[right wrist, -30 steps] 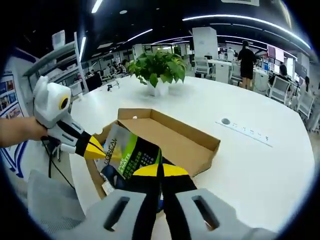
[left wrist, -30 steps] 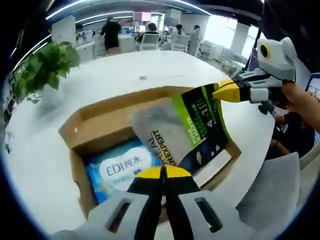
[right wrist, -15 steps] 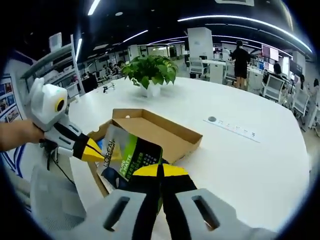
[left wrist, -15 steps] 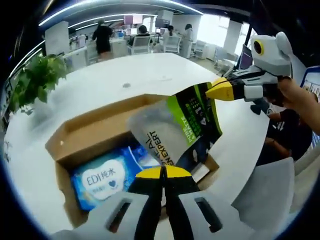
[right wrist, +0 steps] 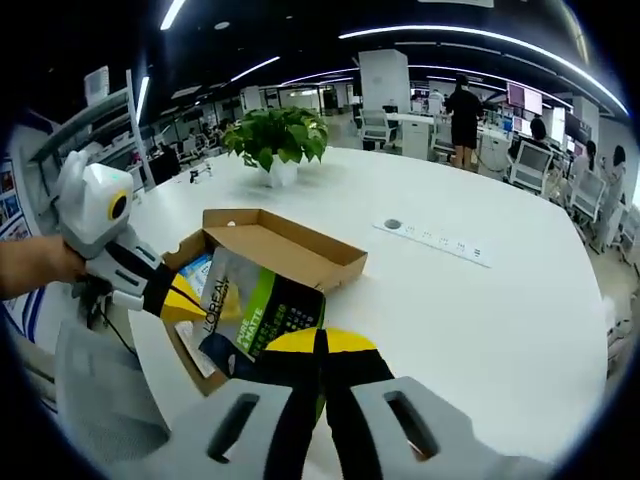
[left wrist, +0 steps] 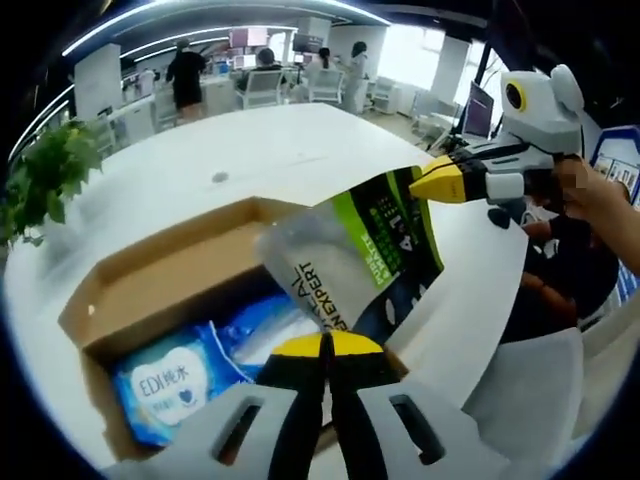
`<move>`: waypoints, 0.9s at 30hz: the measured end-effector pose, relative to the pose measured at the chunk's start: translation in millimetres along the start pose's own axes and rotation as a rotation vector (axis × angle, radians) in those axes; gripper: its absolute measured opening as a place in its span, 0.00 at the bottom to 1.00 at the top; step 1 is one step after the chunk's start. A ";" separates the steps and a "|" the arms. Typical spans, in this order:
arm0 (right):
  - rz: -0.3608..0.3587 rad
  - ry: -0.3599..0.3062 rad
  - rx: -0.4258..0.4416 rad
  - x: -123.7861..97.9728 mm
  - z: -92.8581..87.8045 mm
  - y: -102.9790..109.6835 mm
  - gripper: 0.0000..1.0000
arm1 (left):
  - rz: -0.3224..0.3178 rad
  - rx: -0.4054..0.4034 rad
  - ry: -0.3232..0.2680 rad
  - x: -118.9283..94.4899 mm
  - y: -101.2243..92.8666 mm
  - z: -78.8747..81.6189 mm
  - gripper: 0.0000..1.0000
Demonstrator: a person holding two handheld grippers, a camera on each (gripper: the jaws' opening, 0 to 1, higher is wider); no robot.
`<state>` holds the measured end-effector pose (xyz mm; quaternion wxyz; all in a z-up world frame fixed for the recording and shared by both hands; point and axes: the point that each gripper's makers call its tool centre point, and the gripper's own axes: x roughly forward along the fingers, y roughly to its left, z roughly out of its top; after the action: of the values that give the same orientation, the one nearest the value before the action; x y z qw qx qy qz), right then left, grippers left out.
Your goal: Operate the shoe box by opening the lid, removing the specified soft item, and placing it in the target area until the item is outside and the box remains undamaged.
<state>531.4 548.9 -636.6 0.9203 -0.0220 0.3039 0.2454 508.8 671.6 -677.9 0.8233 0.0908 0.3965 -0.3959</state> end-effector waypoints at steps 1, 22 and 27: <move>-0.004 0.003 0.002 -1.1 -1.4 -3.2 0.00 | -0.006 0.000 0.001 2.5 -1.9 1.5 0.00; -0.071 0.050 0.042 -9.9 -25.4 -50.7 0.00 | -0.093 0.024 0.037 45.0 -31.1 17.1 0.00; -0.081 0.067 0.055 -4.6 -33.8 -61.5 0.00 | -0.100 0.019 0.054 55.9 -31.3 19.0 0.00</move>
<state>538.3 486.4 -668.2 0.9191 -0.0172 0.3399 0.1986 518.0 609.4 -700.6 0.7907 0.0894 0.4186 -0.4377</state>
